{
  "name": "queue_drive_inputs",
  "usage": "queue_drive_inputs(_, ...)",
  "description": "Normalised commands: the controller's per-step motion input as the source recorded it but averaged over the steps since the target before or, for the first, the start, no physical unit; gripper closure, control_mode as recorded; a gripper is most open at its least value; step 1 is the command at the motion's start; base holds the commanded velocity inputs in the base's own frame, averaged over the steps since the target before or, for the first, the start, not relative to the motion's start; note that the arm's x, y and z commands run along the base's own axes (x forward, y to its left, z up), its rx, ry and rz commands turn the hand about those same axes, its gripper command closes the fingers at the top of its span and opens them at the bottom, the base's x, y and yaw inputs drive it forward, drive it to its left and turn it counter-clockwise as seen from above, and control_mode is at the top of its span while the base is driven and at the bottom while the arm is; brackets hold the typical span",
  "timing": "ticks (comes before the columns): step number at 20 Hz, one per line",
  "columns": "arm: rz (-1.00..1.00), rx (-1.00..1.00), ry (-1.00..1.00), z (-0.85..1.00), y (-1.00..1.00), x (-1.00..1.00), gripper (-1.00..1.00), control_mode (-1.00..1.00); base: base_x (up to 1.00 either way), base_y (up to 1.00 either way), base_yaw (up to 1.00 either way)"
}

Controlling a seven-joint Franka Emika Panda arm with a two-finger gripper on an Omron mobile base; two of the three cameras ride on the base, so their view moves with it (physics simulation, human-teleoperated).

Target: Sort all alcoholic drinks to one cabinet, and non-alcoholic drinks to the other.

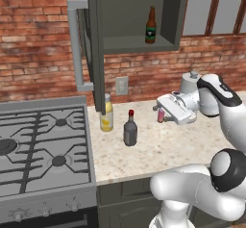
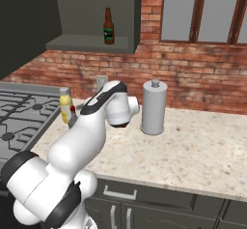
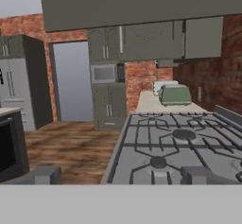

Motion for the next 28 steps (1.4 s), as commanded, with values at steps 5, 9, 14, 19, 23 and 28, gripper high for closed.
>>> queue_drive_inputs(5, 0.0, 0.0, 0.06, -0.1, 0.09, 0.05, -1.0, -1.0, 0.0, 0.0, 0.0)
queue_drive_inputs(9, 0.0, 0.0, 0.03, -0.01, 0.09, 0.02, -1.0, -1.0, 0.0, 0.0, 0.0)
queue_drive_inputs(14, -0.01, 0.0, 0.05, -0.03, 0.13, 0.04, -1.0, -1.0, 0.0, 0.0, 0.0)
queue_drive_inputs(19, -0.02, 0.0, 0.05, -0.11, 0.1, 0.05, -1.0, -1.0, 0.0, 0.0, 0.0)
queue_drive_inputs(23, -0.01, 0.0, 0.04, -0.14, 0.06, 0.13, -1.0, -1.0, 0.0, 0.0, 0.0)
queue_drive_inputs(28, -0.01, 0.0, 0.01, -0.07, 0.01, 0.14, -1.0, -1.0, 0.0, 0.0, 0.0)
